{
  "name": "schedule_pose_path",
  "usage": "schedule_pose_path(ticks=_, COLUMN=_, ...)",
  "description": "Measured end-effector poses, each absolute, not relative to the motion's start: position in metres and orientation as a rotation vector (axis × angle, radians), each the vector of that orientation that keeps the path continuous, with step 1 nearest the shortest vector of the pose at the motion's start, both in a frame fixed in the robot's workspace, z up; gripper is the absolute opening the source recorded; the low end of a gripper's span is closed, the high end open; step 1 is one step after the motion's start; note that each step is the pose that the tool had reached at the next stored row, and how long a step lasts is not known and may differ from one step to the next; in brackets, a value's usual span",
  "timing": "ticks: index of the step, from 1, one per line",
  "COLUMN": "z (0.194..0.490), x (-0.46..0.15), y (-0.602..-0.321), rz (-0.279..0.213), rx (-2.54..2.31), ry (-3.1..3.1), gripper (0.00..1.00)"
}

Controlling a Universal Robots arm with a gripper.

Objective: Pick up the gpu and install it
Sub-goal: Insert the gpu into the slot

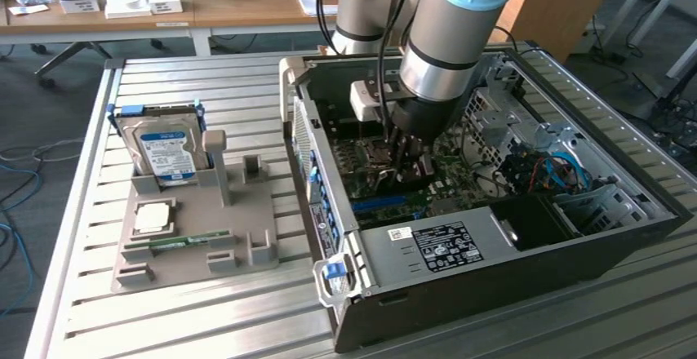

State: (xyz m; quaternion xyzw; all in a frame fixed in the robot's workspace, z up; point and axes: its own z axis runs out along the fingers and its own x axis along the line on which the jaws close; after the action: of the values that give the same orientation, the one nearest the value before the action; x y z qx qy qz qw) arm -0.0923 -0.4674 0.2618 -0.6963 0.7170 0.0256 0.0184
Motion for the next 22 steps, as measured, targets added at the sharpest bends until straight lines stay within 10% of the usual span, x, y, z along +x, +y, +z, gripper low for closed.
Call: schedule_pose_path(ticks=22, z=0.2576, x=-0.0933, y=-0.4674, rz=0.079, rx=-2.162, ry=2.227, gripper=0.27)
